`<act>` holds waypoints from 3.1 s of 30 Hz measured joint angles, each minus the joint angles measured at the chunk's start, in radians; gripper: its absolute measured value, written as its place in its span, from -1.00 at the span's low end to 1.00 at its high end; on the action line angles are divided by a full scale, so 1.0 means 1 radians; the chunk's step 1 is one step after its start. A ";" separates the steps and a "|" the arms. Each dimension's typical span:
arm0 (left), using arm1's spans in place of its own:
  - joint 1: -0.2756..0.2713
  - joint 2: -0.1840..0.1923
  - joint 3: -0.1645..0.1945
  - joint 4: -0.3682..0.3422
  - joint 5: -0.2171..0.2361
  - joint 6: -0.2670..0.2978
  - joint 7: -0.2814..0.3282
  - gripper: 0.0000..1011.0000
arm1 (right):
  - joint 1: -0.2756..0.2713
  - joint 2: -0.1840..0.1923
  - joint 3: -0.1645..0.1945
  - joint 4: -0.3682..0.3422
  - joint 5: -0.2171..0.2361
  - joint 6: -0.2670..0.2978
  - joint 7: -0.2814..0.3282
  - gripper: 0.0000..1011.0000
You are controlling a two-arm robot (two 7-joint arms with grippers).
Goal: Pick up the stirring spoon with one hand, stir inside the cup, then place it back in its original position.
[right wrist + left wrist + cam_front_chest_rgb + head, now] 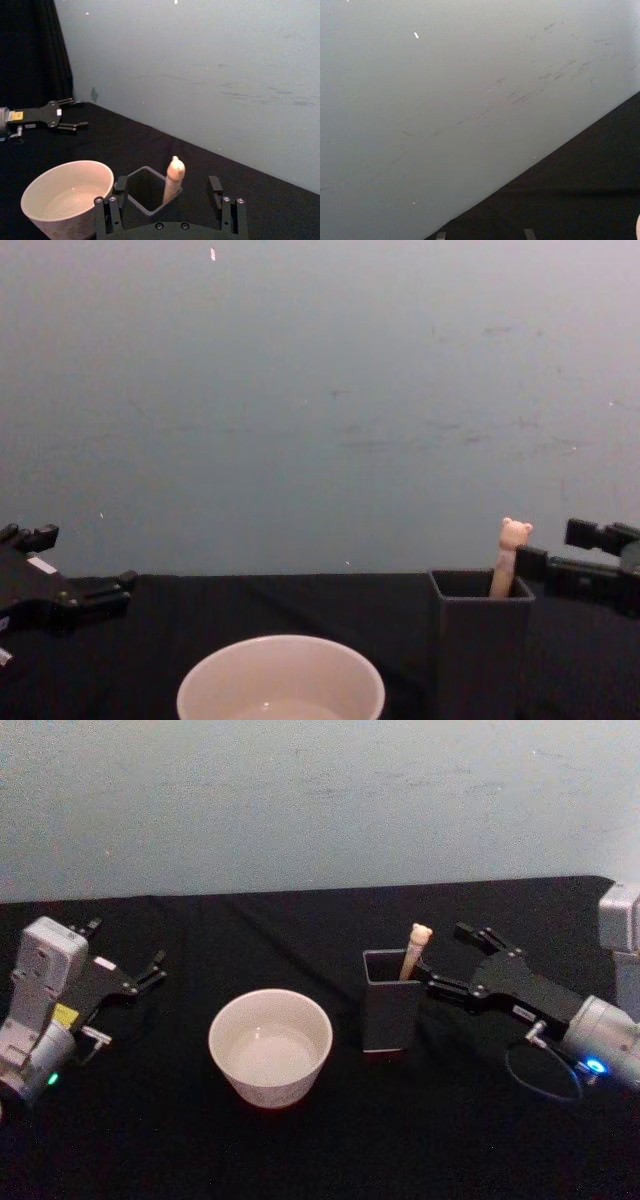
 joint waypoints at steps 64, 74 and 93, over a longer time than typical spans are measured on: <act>0.000 0.000 0.000 0.000 0.000 0.000 0.000 0.98 | 0.148 -0.117 -0.039 0.181 -0.052 0.025 0.076 0.68; 0.000 0.000 0.000 0.000 0.000 0.000 0.000 0.98 | 0.148 -0.117 -0.039 0.181 -0.050 0.024 0.077 0.07; 0.000 0.000 0.000 0.000 0.000 0.000 0.000 0.98 | 0.148 -0.117 -0.039 0.181 -0.050 0.024 0.077 -0.58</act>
